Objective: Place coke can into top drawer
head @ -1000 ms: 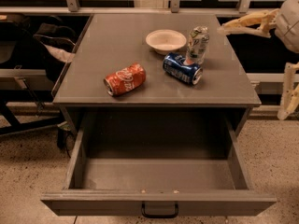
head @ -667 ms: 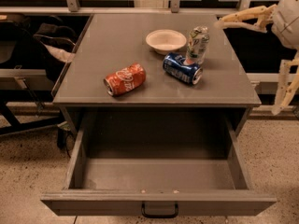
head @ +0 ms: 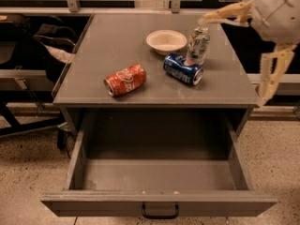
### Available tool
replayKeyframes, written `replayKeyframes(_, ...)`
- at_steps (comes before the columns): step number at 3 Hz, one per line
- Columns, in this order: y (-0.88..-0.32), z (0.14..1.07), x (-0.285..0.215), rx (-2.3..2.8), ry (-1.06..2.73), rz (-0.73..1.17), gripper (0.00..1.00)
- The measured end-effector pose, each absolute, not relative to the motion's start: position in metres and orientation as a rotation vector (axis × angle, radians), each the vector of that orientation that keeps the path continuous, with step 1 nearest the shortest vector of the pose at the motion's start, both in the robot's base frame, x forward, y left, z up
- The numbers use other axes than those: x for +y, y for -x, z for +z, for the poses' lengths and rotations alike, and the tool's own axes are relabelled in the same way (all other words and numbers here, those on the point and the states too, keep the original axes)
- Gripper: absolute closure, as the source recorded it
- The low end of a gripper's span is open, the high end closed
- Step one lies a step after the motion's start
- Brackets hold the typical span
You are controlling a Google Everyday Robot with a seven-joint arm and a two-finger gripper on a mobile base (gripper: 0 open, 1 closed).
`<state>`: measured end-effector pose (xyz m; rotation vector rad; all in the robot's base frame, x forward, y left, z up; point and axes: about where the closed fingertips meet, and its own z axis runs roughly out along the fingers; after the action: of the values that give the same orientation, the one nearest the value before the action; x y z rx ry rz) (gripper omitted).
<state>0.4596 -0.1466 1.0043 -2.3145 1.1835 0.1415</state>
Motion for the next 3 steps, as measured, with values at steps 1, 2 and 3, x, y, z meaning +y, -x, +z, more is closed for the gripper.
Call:
replayKeyframes(1,-0.472,1.003,-0.126,1.127,2.365,0.143,0.00)
replayKeyframes(2,-0.479,1.002,-0.115,1.095,2.390,0.141,0.00)
replayKeyframes(3,-0.494,0.993,-0.088,1.025,2.419,0.203,0.00)
